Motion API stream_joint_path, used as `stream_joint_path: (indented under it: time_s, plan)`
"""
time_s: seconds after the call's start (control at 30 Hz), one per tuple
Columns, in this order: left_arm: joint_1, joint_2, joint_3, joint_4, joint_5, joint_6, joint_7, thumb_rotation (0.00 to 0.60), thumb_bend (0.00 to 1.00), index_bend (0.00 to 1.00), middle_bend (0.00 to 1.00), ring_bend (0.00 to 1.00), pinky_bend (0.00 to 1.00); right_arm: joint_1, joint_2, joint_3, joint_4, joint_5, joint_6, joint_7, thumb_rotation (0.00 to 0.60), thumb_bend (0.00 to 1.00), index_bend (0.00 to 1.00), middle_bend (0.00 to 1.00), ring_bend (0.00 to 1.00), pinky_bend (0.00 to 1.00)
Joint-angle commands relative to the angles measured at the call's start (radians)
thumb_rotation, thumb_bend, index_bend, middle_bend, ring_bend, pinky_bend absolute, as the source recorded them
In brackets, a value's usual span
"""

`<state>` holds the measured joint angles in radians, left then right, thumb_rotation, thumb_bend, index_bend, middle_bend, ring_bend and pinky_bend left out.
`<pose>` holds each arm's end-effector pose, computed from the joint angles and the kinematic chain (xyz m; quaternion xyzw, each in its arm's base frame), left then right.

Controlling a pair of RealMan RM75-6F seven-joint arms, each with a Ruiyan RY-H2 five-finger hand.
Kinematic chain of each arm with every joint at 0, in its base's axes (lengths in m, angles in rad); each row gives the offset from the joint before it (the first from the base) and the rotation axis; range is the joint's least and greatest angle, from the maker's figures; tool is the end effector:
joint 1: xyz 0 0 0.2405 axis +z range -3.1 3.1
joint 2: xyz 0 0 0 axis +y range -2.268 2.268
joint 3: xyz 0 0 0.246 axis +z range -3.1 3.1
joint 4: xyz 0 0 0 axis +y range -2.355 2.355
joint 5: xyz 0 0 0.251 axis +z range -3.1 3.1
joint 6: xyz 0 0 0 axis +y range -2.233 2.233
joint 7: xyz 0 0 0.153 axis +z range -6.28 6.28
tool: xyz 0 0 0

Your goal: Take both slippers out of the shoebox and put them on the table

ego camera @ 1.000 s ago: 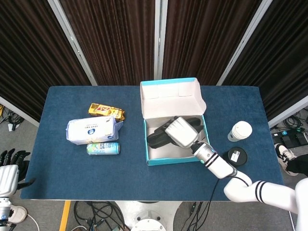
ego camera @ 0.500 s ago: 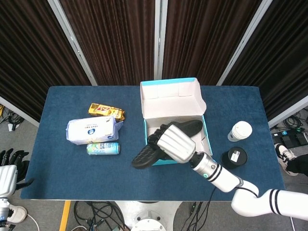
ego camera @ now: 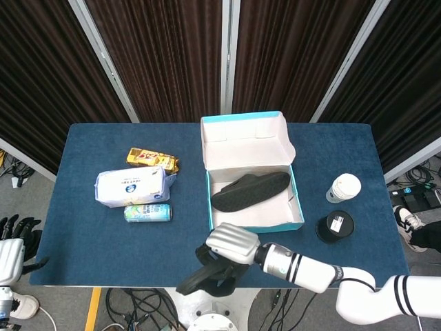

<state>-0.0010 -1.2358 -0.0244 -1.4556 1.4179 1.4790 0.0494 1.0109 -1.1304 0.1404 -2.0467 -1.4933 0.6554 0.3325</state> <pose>-0.3671 0.1573 0.0964 -0.5719 -0.4122 -0.3125 0.6367 0.0063 -0.2513 -0.0122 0.8283 -0.4114 0.3795 0.0266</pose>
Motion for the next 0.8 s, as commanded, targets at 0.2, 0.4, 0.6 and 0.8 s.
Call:
stream_joint_path:
  time_s: [0.2,0.4,0.6,0.8]
  plan:
    - [-0.001,0.004,0.002,-0.010,0.001,-0.005,0.003,0.600,0.00,0.22,0.16,0.05,0.04,0.105,-0.189,-0.006,0.155,0.155,-0.141,-0.022,0.600,0.33,0.83,0.68,0.62,0.32]
    - [-0.002,0.006,0.003,-0.014,-0.003,-0.013,0.003,0.600,0.00,0.22,0.16,0.05,0.04,0.140,-0.323,0.002,0.296,0.246,-0.161,-0.068,0.600,0.33,0.83,0.68,0.58,0.24]
    - [-0.002,0.006,0.004,-0.012,-0.008,-0.021,0.000,0.600,0.00,0.22,0.16,0.05,0.04,0.162,-0.426,0.004,0.409,0.317,-0.126,-0.165,0.600,0.33,0.82,0.68,0.56,0.20]
    - [-0.002,0.004,0.004,-0.008,-0.013,-0.027,-0.003,0.600,0.00,0.22,0.16,0.05,0.04,0.174,-0.477,0.016,0.472,0.391,-0.093,-0.237,0.600,0.33,0.75,0.62,0.47,0.15]
